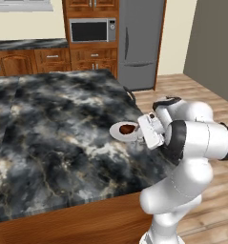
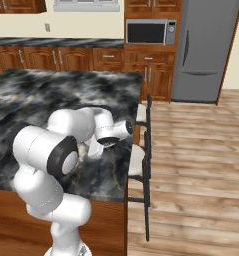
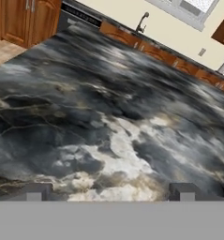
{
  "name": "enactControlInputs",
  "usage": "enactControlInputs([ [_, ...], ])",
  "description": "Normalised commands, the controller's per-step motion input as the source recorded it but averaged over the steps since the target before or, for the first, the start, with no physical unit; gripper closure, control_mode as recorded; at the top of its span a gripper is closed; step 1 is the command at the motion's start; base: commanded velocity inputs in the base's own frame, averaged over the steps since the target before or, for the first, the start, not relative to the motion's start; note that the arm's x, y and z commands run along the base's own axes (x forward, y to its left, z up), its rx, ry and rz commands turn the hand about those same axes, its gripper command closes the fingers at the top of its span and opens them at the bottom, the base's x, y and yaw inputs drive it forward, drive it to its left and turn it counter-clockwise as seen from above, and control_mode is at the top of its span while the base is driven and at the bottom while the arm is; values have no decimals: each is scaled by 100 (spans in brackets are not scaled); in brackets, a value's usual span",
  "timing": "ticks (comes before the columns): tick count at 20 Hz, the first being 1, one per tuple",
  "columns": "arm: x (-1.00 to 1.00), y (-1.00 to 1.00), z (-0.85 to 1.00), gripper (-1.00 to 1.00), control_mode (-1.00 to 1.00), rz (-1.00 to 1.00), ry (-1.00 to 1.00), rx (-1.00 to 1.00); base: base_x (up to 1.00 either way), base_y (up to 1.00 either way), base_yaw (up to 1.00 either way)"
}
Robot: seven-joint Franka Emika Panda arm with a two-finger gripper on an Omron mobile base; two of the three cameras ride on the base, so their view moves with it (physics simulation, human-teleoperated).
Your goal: Retrieve the shaker from the cabinet and place it next the steak on a plate on the dining table.
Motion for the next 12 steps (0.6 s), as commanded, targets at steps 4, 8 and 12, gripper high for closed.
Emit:
enactControlInputs([
  [4,-22,-11,49,-100,-100,9,-1,0,0,0,0],
  [8,-55,-26,68,-100,-100,12,-8,0,0,0,0],
  [12,-86,-25,62,-100,-100,2,-10,0,0,0,0],
])
